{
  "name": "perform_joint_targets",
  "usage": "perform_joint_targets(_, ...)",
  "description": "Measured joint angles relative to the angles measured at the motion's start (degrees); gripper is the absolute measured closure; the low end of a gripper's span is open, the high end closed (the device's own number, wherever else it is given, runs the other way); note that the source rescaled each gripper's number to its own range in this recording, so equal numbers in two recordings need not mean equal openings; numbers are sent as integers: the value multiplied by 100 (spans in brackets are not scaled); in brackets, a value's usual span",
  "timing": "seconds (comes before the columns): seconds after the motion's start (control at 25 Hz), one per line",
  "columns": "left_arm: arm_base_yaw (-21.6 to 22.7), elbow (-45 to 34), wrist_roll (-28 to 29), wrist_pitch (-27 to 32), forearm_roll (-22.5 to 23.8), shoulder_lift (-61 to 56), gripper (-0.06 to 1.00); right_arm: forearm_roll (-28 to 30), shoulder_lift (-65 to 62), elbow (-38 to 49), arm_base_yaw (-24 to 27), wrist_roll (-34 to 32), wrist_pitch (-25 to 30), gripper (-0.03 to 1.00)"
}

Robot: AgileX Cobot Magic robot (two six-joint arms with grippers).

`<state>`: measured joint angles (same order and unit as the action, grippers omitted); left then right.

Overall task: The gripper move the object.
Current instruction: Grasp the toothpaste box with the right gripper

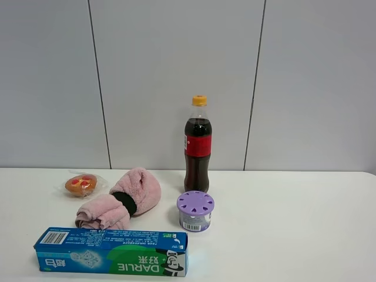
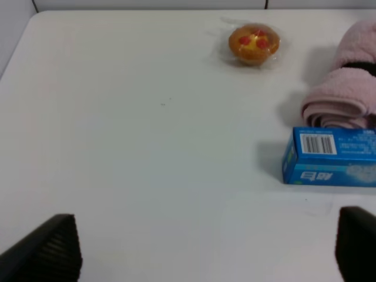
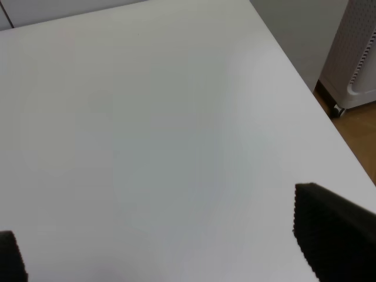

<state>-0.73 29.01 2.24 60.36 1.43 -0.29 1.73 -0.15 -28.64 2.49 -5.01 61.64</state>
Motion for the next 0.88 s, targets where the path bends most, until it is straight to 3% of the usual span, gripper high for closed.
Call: perform_joint_targets(0.88, 0, 0, 0, 0, 0, 0, -6, 0, 0, 0, 0, 0, 0, -3)
